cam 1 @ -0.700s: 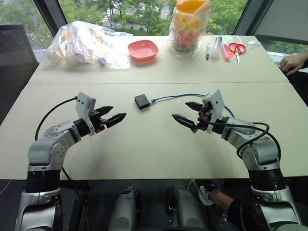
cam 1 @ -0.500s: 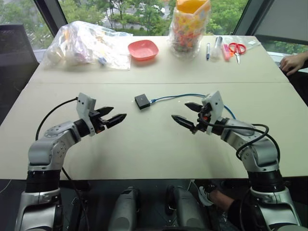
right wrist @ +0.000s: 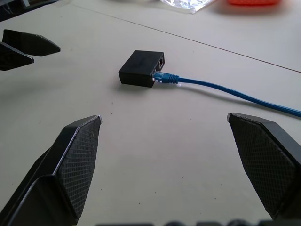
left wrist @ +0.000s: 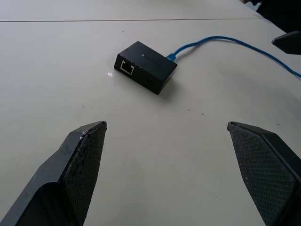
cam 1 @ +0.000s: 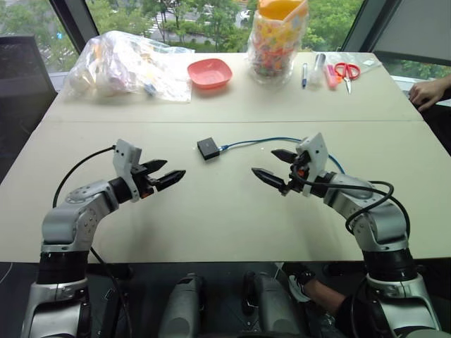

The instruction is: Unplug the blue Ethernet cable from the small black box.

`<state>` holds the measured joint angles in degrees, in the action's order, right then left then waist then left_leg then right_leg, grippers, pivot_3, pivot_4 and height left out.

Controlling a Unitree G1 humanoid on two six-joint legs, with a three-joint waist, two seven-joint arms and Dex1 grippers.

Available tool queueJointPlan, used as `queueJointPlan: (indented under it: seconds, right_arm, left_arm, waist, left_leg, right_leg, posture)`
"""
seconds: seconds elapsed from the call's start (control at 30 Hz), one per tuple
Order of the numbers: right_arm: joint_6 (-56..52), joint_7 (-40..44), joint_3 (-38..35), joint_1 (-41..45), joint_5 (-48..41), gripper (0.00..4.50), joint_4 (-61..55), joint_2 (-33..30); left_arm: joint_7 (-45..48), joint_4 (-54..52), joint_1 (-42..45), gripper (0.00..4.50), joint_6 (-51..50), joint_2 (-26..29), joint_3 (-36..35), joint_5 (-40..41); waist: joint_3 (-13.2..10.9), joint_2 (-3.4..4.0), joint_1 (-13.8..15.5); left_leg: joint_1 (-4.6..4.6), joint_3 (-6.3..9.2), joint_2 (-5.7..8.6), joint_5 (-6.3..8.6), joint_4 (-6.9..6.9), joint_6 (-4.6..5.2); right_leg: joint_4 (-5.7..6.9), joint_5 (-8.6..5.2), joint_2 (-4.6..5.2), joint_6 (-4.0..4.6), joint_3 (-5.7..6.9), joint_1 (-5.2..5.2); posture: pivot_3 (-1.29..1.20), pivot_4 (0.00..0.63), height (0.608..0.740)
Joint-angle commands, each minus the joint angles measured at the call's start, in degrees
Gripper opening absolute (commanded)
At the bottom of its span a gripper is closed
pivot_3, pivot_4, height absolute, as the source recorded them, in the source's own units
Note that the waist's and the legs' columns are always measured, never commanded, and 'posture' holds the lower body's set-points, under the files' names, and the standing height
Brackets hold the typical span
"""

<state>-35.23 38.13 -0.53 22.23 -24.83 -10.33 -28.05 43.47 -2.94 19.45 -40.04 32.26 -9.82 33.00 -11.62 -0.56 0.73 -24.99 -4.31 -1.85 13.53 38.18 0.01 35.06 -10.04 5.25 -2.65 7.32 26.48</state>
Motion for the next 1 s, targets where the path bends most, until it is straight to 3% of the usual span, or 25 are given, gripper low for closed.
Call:
queueJointPlan:
  seconds: [0.03, 0.3, 0.53, 0.7, 0.87, 1.0]
  right_arm:
    - [2.2, 0.6, 0.0, 2.1, 0.8, 4.5, 0.8, 0.1]
    - [11.2, 7.6, 5.9, 14.3, 6.4, 4.5, 19.0, 2.4]
    - [30.1, 13.7, 10.3, 34.3, 16.3, 4.5, 56.9, 8.6]
    - [39.1, 8.3, 13.1, 46.5, 25.6, 4.5, 81.8, 15.1]
    - [39.1, -0.8, 12.8, 50.8, 31.0, 4.5, 88.0, 20.7]
    - [37.3, -2.8, 13.2, 51.7, 35.1, 4.5, 89.3, 23.8]
  left_arm:
    - [1.9, 0.6, 1.6, 4.27, 1.7, 1.5, 0.6, -0.9]
    - [11.4, 6.8, 7.2, 4.27, 5.3, 7.5, 3.9, -3.8]
    - [14.7, 5.9, 6.8, 4.27, 3.9, 11.2, 2.7, -3.0]
    - [8.1, -4.1, -2.2, 4.27, 1.6, 8.1, -1.6, -0.7]
    - [1.6, -12.3, -9.2, 4.27, -0.7, 5.2, -5.4, 1.7]
    - [-2.6, -17.3, -12.8, 4.27, -1.8, 3.7, -7.3, 2.7]
  waist:
    - [0.0, 0.0, 0.0]
    - [0.0, 0.0, -0.4]
    - [0.0, 0.01, -1.5]
    - [0.0, 0.01, -2.0]
    - [0.0, 0.01, -1.9]
    - [0.0, 0.01, -1.8]
  left_leg:
    - [0.0, 0.0, 0.0, 0.0, 0.0, 0.0]
    - [0.12, -0.09, -0.03, 0.0, 0.04, 0.0]
    - [0.13, -0.16, -0.03, -0.01, 0.0, 0.01]
    - [0.19, -0.22, -0.04, -0.01, -0.07, 0.01]
    - [0.22, -0.22, -0.11, -0.05, -0.08, -0.05]
    - [0.58, -0.2, -0.18, -0.07, -0.08, -0.11]
  right_leg:
    - [0.0, 0.0, 0.0, 0.0, 0.0, 0.0]
    - [0.03, 0.0, -0.2, 0.16, -0.17, 0.0]
    - [0.08, 0.06, -0.24, 0.1, -0.25, 0.02]
    - [0.11, 0.16, -0.23, 0.25, -0.41, 0.06]
    - [0.21, 0.18, -0.21, 0.27, -0.48, 0.08]
    - [0.25, 0.13, -0.21, 0.2, -0.5, -0.16]
  posture:
    - [0.0, 0.15, 0.74]
    - [0.0, 0.15, 0.74]
    - [0.0, 0.15, 0.74]
    - [0.0, 0.15, 0.74]
    - [0.0, 0.15, 0.74]
    - [0.0, 0.15, 0.74]
